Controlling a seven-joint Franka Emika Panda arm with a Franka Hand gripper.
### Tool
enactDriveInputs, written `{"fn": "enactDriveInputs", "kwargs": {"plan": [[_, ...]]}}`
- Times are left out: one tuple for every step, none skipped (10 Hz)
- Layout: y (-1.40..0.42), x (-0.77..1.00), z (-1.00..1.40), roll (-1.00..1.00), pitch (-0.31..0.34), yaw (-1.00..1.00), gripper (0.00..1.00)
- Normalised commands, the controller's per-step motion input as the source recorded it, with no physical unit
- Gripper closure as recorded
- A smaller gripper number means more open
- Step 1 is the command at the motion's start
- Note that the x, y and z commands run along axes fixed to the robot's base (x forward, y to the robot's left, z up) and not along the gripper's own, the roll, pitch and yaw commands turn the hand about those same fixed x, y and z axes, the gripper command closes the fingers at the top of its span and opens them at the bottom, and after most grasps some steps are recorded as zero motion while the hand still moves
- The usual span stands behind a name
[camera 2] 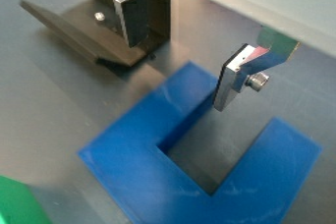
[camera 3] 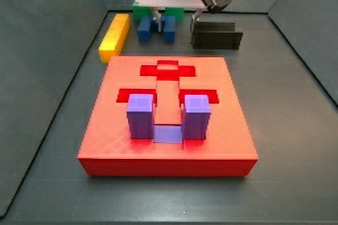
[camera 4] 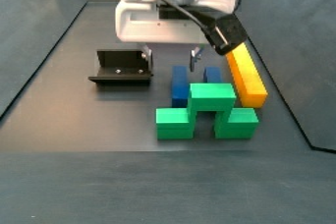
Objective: Pick up the blue object. Move up. Place the blue object on the fixture. Regrasp the blue object. Move to above the board. Insert the blue object.
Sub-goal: Pick up the blue object.
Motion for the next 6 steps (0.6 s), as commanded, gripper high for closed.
{"fn": "enactDriveInputs", "kwargs": {"plan": [[0.12, -0.27, -0.09, -0.10, -0.027, -0.21, 0.00], [0.17, -0.22, 0.00, -0.15, -0.017, -0.21, 0.00], [0.06, -0.16, -0.06, -0.11, -0.013, -0.17, 0.00], [0.00, -0.08, -0.09, -0.10, -0.013, -0.04, 0.00], [0.00, -0.02, -0.14, -0.05, 0.000, 0.00, 0.00], [0.00, 0.00, -0.25, -0.02, 0.000, 0.00, 0.00]]}}
